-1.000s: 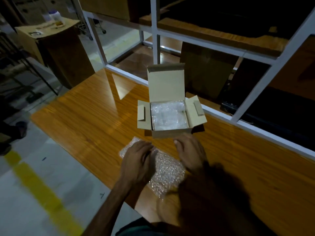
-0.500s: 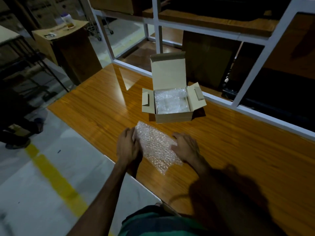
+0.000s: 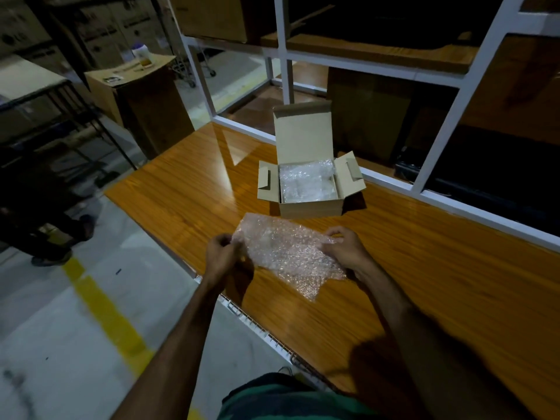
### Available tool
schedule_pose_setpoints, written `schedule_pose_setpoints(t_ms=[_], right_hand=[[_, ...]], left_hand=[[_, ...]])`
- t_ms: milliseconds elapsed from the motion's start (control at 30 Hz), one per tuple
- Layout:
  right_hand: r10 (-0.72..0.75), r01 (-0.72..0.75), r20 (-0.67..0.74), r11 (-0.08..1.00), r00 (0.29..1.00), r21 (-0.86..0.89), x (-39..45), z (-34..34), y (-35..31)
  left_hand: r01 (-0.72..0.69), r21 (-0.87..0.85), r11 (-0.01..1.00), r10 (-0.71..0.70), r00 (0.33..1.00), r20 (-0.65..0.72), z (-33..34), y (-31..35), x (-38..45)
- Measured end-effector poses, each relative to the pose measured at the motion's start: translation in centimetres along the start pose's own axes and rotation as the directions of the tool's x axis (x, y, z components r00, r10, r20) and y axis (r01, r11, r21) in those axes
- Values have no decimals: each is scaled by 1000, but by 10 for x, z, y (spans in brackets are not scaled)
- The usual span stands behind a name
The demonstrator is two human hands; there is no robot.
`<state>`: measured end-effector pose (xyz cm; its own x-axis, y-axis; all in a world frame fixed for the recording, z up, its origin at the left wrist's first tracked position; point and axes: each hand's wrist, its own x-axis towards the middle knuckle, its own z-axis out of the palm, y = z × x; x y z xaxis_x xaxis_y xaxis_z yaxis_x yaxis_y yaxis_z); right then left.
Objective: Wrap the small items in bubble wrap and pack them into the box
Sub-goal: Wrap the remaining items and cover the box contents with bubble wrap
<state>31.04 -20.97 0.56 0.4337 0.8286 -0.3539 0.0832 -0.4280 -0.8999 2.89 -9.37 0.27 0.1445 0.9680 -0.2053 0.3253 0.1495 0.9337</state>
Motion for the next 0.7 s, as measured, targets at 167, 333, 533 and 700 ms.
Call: schedule_pose_setpoints(t_ms=[167, 333, 533, 700], right_hand=[[16, -16, 11, 1000, 1000, 26, -2, -6, 6], [54, -53, 17, 998, 998, -27, -1, -14, 15], [-90, 79, -11, 923, 996, -376, -4, -15, 25], [-92, 154, 142, 833, 986, -531, -12, -16, 25]], left_hand=[[124, -267, 956, -131, 991, -11, 5, 10, -5], [88, -92, 992, -96, 992, -83, 17, 9, -10], [-163, 498, 851, 204, 978, -29, 31, -17, -17], [-305, 627, 717, 250, 952, 178, 27, -12, -5]])
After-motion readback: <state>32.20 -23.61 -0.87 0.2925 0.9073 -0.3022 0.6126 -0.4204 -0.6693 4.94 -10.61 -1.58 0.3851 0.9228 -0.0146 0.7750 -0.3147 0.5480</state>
